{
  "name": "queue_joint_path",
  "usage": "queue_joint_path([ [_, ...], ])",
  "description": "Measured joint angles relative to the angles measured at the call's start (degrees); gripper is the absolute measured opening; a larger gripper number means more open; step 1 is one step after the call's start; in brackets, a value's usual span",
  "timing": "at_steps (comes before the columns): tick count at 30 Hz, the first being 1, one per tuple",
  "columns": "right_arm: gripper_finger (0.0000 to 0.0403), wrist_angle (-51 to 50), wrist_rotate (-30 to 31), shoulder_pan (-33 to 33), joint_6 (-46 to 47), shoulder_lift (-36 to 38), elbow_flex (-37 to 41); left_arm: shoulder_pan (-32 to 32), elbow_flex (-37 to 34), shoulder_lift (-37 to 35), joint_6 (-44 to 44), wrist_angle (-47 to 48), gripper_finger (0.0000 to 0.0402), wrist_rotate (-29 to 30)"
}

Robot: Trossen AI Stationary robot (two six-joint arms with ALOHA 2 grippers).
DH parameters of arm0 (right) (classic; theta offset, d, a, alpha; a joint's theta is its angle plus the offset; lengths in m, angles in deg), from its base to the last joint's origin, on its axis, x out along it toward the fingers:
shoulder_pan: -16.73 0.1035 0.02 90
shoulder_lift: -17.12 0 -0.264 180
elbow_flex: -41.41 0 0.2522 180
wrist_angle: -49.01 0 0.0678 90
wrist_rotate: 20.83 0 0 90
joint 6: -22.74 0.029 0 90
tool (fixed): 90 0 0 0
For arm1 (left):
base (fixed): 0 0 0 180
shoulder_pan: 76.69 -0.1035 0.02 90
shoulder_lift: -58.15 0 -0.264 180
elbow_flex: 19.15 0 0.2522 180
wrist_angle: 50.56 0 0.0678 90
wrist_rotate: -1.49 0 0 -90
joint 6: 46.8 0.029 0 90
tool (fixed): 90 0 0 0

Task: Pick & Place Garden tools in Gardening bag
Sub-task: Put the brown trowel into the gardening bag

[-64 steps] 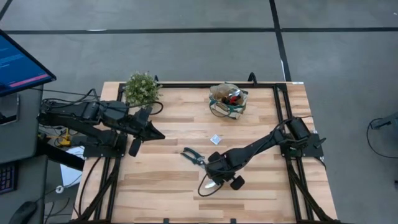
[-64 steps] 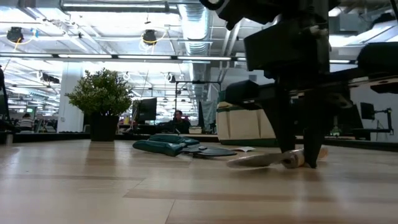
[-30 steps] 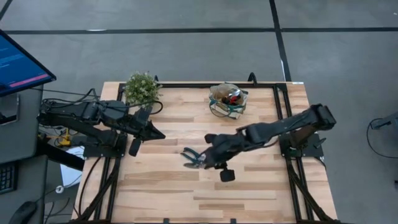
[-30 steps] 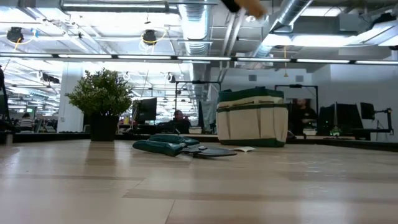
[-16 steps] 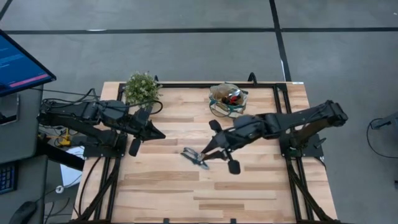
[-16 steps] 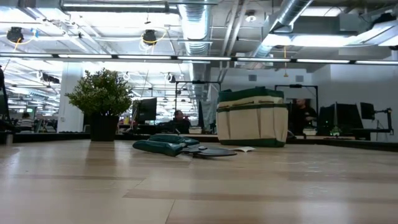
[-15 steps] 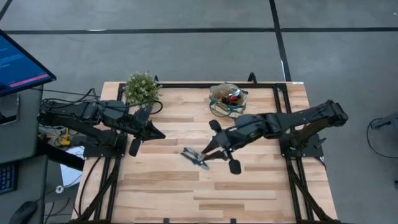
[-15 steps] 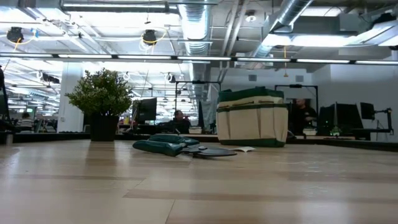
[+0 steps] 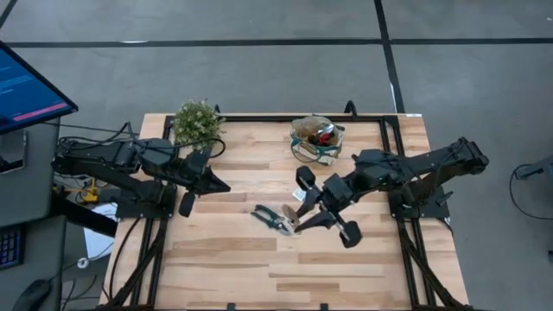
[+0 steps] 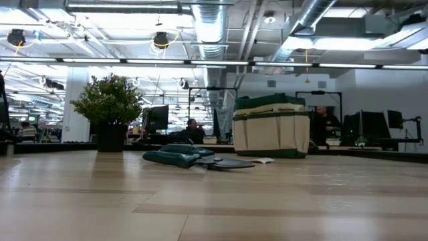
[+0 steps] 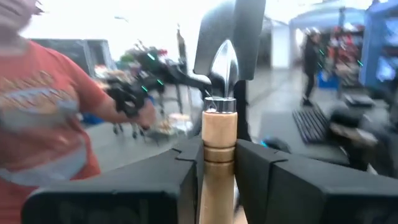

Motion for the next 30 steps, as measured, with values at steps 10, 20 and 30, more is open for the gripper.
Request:
queue_joint_path([
  [10, 0.0055, 11.1, -1.9, 3.5, 1.5, 0.0, 0.0, 0.0, 0.0, 0.0, 0.0, -0.9, 0.0005, 0.0],
  [20, 0.0055, 16.3, -1.7, 6.3, 1.4, 0.0, 0.0, 0.0, 0.0, 0.1, -0.1, -3.5, 0.0005, 0.0],
  [30, 0.0055, 25.4, 6.1, 6.2, -6.1, 0.0, 0.0, 0.0, 0.0, 0.1, 0.0, -4.9, 0.0005, 0.1],
])
